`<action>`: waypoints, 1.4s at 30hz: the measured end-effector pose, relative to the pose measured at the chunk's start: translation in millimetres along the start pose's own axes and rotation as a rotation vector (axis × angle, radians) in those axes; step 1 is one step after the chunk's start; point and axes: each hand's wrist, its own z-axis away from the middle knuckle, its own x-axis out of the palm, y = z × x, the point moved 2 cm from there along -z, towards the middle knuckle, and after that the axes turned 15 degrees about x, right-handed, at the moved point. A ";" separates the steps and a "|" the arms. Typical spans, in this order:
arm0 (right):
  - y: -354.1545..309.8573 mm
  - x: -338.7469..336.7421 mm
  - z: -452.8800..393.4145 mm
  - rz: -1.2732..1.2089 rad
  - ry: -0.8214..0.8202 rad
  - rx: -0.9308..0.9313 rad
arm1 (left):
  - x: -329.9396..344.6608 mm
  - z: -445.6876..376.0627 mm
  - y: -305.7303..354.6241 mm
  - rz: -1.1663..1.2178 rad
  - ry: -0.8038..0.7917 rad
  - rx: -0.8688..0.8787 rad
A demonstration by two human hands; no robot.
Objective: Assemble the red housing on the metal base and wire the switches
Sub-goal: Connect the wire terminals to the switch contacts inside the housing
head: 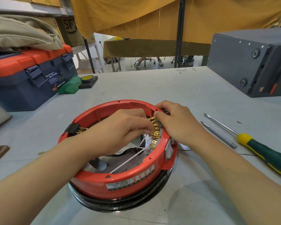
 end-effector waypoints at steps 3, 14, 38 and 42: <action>-0.5 0.3 -0.2 0.008 0.004 -0.006 | 1.5 -1.1 0.5 -0.026 0.012 -0.012; 0.0 0.0 -0.4 0.001 -0.002 -0.011 | -2.2 3.1 2.3 -0.019 0.026 -0.024; -0.2 0.2 -0.8 0.006 -0.001 -0.010 | -2.8 2.5 1.9 -0.010 0.025 -0.047; -0.3 -0.2 -0.4 0.011 0.006 -0.016 | -2.1 2.1 1.8 0.003 0.026 -0.050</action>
